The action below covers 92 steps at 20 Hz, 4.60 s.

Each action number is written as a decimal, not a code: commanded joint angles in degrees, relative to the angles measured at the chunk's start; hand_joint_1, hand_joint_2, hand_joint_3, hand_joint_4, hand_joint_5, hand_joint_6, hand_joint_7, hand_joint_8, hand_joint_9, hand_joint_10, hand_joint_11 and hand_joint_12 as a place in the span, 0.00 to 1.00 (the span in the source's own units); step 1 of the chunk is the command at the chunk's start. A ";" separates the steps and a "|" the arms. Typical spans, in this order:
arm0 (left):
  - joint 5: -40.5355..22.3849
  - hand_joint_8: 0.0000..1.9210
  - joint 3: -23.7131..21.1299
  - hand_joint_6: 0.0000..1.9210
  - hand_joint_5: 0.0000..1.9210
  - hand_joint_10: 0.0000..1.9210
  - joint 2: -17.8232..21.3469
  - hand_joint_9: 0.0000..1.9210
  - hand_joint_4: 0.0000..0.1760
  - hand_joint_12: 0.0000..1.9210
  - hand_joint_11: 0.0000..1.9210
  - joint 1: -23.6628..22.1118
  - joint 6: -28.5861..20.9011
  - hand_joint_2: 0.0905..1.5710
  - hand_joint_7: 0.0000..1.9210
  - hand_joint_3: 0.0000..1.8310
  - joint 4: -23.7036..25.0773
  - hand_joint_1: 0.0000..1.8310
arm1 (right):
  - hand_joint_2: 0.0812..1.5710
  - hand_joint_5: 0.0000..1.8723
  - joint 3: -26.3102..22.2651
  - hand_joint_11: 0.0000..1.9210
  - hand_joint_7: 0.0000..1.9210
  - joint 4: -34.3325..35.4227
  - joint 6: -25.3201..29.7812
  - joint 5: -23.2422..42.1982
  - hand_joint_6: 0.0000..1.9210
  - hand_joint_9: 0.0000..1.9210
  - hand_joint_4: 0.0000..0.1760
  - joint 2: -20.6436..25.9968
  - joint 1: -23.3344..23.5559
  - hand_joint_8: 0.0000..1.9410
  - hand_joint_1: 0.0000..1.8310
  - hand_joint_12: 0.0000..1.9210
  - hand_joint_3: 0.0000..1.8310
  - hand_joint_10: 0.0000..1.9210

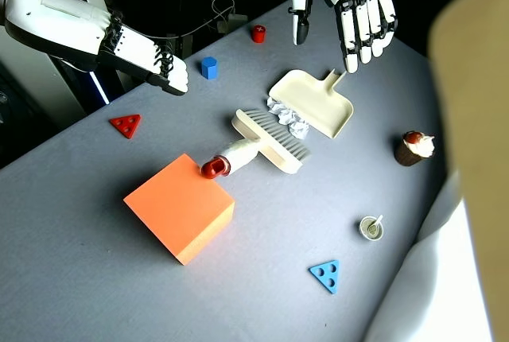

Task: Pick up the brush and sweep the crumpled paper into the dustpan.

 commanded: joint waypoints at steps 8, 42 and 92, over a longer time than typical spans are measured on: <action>-2.48 0.00 0.04 0.00 0.07 0.00 0.38 0.09 0.00 0.06 0.08 -0.44 0.14 0.45 0.09 0.00 2.44 0.00 | 0.49 0.04 -0.30 0.04 0.03 -1.95 -0.18 -5.34 0.00 0.04 0.00 0.38 -0.17 0.00 0.00 0.02 0.01 0.00; -16.91 0.01 7.71 0.00 0.20 0.00 -6.67 0.13 0.76 0.33 0.01 25.03 -33.30 0.61 0.15 0.00 21.96 0.38 | 0.58 0.07 -0.39 0.08 0.08 -3.66 -0.18 -5.38 0.00 0.08 0.00 0.38 -0.39 0.00 0.00 0.00 0.00 0.00; -25.80 0.00 20.30 0.00 0.42 0.00 -16.56 0.22 0.40 0.31 0.08 38.59 -59.60 0.63 0.25 0.00 37.96 0.50 | 0.63 0.08 -0.41 0.09 0.08 -4.23 -0.19 -5.39 0.00 0.09 0.00 0.37 -0.39 0.00 0.00 0.00 0.00 0.00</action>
